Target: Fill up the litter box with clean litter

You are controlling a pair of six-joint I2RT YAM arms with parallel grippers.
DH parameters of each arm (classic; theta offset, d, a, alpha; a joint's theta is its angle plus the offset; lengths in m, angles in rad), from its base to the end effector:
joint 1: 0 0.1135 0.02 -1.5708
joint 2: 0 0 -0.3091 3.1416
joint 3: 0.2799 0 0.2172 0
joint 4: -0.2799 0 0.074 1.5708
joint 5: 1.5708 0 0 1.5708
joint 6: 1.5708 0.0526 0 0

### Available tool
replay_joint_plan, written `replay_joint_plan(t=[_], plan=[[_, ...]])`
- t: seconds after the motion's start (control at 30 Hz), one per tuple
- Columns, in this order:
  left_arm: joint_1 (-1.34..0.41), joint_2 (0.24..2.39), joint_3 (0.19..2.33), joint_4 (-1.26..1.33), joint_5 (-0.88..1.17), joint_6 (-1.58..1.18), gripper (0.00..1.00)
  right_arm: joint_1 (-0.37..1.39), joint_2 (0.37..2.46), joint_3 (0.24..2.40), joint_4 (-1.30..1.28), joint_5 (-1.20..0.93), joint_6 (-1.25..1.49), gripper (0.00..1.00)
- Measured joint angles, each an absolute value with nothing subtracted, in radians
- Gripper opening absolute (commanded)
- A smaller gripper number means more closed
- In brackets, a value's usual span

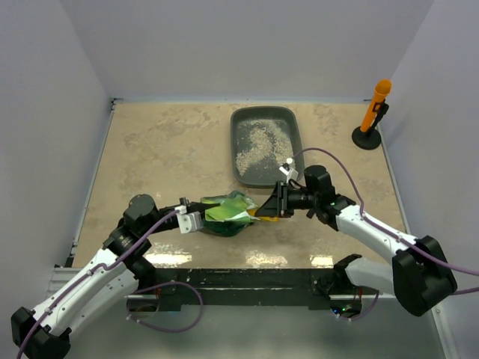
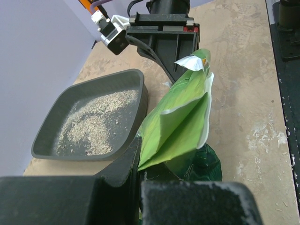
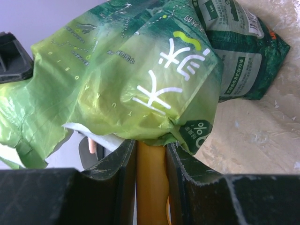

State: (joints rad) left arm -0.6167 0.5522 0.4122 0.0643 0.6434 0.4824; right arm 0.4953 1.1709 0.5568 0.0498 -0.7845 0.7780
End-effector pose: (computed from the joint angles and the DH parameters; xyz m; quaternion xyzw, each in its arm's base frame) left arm 0.0533 -0.0764 0.2972 0.5467 0.4810 -0.2746 0.6280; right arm 0.1573 0.1272 0.2675 -0.0685 0.8274 0.5342 0.1593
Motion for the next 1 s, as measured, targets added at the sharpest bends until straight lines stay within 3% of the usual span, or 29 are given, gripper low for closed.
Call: replay_joint_plan(t=[1.0], plan=[[-0.616,0.547,0.412,0.069,0.63,0.483,0.0,0.494,0.704,0.589,-0.266,-0.645,0.98,0.0]])
